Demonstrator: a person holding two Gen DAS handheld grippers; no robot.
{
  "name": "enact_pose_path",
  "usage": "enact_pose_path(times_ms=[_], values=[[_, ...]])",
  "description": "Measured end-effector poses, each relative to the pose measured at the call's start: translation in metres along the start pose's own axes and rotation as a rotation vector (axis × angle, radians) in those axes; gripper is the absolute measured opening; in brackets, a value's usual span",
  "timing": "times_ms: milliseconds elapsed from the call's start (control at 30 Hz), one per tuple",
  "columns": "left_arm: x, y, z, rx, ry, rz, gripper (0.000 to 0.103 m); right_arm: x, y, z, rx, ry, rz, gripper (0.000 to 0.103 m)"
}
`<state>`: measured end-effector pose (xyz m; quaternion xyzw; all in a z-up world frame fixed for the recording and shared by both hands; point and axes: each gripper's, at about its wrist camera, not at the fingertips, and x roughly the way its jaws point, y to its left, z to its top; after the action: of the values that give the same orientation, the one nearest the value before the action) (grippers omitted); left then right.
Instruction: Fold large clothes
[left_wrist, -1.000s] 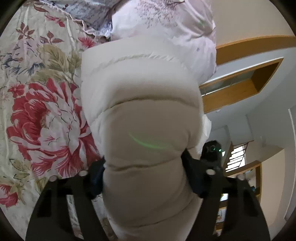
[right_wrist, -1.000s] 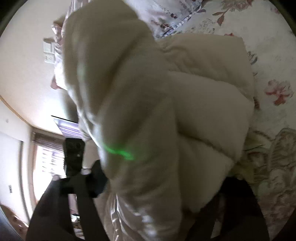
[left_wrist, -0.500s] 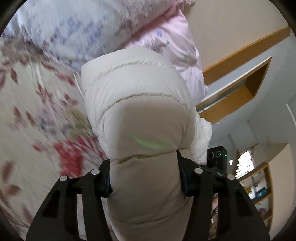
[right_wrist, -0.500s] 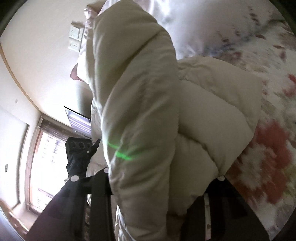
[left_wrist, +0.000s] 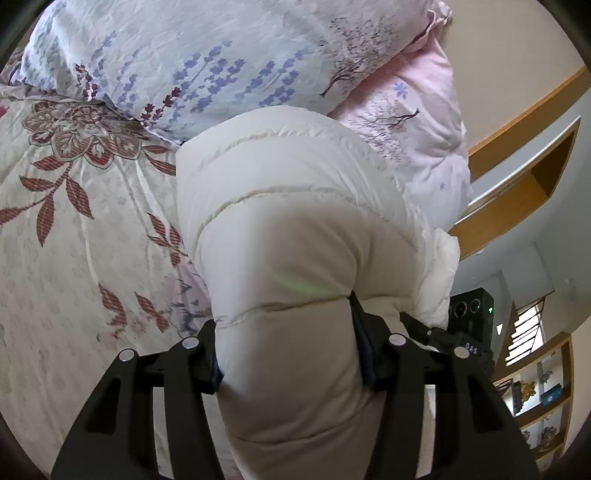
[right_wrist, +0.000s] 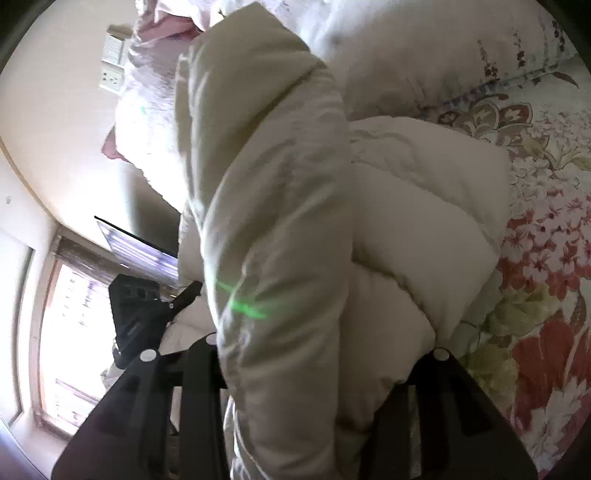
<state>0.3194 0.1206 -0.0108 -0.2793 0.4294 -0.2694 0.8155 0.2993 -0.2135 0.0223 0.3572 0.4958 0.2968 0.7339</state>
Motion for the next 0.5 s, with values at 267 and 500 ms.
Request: enact_pose_path(times_ms=[267,500], values=[[0.013,0.001,0.004,0.039,0.013,0.080,0.061,0.034,-0.007,0.011,0.068,0.033,-0.044,0.051],[-0.027,-0.040,-0.006,0.209,-0.115,0.269,0.063,-0.016,0.014,0.011,-0.042,-0.087,-0.290,0.086]])
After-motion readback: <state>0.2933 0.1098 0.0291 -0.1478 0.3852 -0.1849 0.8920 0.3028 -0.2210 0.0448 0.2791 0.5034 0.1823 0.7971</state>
